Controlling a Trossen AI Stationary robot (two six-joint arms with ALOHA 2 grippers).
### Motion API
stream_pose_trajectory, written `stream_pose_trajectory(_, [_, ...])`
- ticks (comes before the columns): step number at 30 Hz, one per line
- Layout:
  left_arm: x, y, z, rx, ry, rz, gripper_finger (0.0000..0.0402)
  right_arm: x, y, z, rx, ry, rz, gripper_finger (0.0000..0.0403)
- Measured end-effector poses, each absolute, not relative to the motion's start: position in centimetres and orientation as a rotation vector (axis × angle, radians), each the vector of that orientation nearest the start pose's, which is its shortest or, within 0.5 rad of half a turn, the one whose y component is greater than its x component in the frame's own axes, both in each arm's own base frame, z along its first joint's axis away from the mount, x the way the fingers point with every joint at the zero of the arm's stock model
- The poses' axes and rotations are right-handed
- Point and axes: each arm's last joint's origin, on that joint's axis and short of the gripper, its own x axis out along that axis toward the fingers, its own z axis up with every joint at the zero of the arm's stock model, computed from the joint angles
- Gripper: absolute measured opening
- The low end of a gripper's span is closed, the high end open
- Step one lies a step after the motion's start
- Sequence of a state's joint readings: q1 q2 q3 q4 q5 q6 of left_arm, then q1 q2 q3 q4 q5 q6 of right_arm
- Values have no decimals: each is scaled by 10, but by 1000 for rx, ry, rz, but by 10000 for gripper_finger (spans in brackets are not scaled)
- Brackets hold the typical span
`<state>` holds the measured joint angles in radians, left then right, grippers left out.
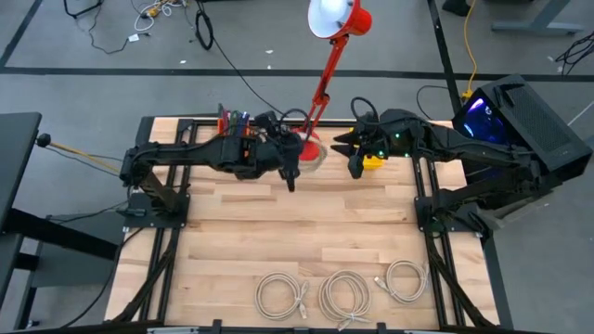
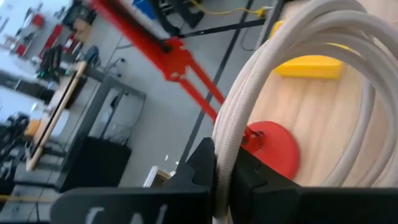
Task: Pick & Place USB Port
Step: Put the white HDMI cable into the yellow bin
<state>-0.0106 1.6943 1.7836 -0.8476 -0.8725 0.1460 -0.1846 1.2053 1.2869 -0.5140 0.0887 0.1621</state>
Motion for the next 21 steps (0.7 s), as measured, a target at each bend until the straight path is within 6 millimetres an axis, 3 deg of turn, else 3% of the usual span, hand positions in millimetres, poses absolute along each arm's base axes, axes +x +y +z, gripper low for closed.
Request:
stream_pose_trajectory(15, [363, 14, 398, 487, 656, 727, 16, 269, -50, 375, 227, 453, -208, 119])
stream_pose_trajectory(17, [363, 15, 399, 484, 652, 722, 16, 271, -50, 373, 207, 460, -217, 94])
stream_pose_trajectory(19, [364, 15, 399, 484, 652, 721, 16, 271, -51, 373, 186, 466, -237, 40])
stream_pose_trajectory(21, [364, 15, 399, 481, 647, 726, 16, 271, -52, 373, 157, 461, -263, 25])
